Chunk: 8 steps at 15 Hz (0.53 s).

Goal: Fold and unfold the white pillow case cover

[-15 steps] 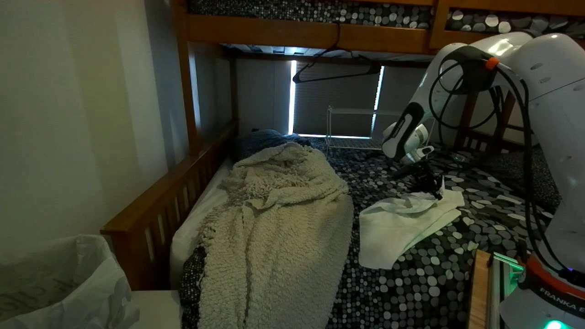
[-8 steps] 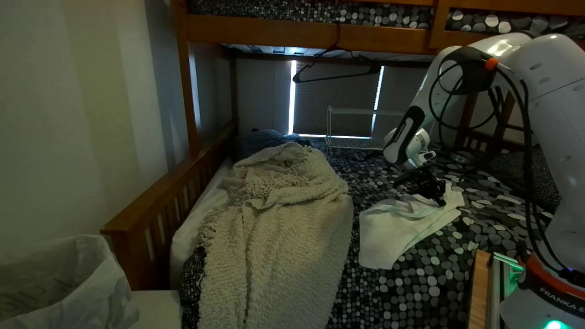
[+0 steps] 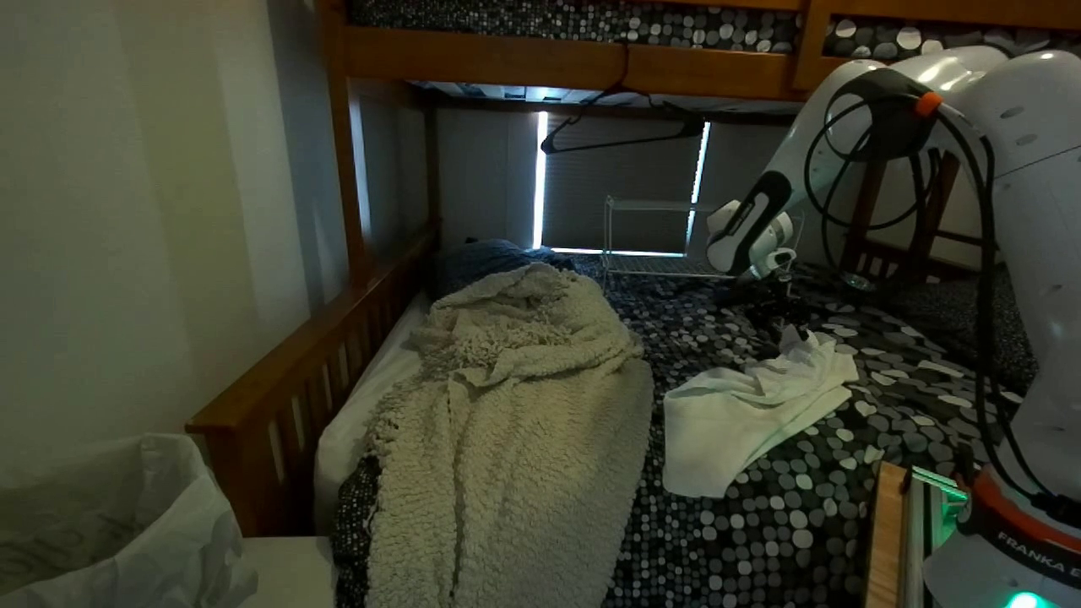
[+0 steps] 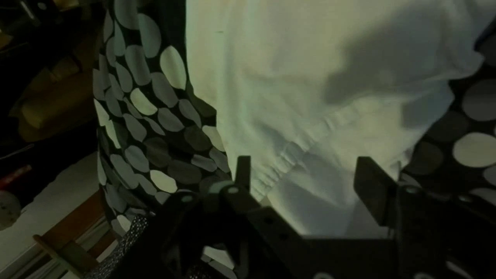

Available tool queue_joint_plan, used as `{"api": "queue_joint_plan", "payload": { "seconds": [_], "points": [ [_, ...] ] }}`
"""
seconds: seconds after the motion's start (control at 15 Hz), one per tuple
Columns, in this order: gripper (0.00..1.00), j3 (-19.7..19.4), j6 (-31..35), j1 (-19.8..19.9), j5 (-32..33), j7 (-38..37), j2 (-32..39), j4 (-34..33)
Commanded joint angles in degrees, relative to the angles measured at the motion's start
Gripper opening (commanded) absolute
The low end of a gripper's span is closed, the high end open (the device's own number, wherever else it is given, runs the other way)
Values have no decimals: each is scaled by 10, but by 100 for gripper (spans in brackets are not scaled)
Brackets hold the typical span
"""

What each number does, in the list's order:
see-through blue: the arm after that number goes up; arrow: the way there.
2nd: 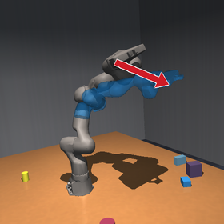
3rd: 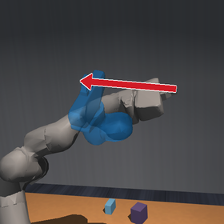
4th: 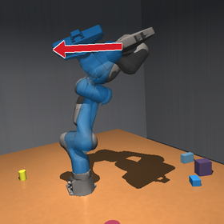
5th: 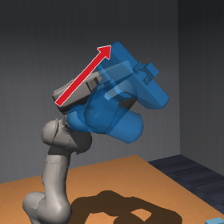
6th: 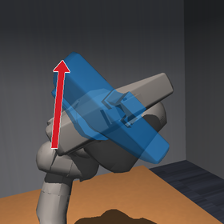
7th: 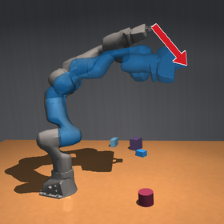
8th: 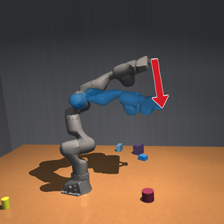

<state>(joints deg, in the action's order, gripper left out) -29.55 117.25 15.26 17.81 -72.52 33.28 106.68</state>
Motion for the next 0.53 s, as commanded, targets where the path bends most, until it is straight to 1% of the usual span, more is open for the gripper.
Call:
{"api": "queue_joint_plan", "payload": {
  "seconds": [0.0,0.2,0.27,0.47],
  "points": [
    [100,35,-25,36,-63,18,15,-47],
    [100,57,-45,51,-111,35,36,-74],
    [100,60,-33,52,-118,33,41,-74],
    [100,67,-11,57,-122,61,62,-78]
  ]
}}
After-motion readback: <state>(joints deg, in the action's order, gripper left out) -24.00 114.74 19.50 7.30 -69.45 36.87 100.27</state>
